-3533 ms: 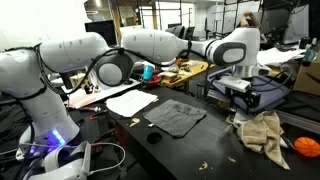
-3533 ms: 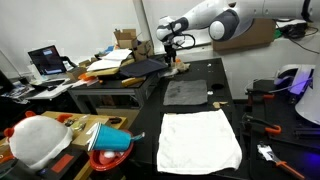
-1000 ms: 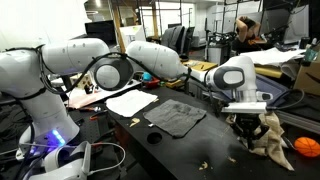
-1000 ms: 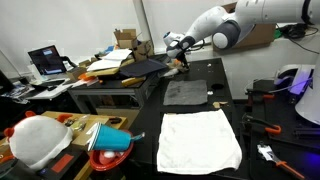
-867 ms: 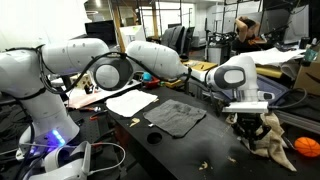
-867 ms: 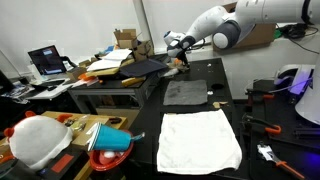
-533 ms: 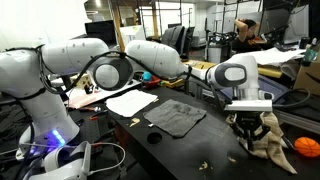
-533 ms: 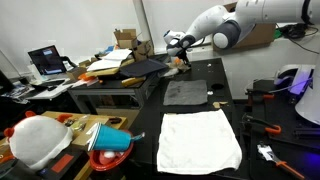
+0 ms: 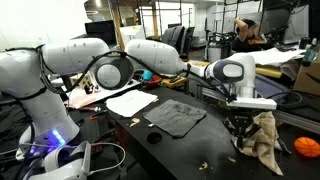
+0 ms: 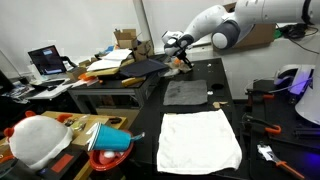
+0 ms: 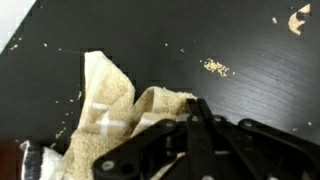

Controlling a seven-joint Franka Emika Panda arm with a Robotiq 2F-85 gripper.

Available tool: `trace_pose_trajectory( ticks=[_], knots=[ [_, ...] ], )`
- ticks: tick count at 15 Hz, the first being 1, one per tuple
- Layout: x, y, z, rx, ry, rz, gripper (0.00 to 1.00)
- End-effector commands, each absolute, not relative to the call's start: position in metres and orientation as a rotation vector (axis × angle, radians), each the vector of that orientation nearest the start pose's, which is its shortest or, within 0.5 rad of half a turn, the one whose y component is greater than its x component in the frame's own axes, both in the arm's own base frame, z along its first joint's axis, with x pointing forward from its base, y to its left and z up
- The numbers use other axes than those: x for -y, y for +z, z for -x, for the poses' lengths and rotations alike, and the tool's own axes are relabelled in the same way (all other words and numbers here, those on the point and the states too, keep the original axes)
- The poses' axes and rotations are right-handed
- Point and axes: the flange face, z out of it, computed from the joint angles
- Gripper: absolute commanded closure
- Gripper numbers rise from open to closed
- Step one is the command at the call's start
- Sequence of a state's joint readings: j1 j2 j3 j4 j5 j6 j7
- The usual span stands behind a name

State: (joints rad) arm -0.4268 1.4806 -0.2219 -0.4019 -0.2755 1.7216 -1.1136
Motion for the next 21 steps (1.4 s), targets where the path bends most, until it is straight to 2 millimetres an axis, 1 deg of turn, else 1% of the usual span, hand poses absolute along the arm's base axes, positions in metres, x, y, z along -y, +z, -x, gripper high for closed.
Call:
trace_pose_trajectory(
  ticks=[1,5,8,12,14,21],
  knots=[
    [0.401,0.14,-0.668,1.335,0.937,2.872,0.99],
    [0.411,0.145,-0.655,1.431,1.091,2.732,0.99],
    [0.422,0.153,-0.648,1.492,1.137,2.657,0.99],
    [0.438,0.166,-0.643,1.593,1.092,2.591,0.99],
    [0.445,0.172,-0.642,1.636,1.032,2.561,0.99],
    [0.462,0.21,-0.647,1.73,0.835,2.615,0.99]
  ],
)
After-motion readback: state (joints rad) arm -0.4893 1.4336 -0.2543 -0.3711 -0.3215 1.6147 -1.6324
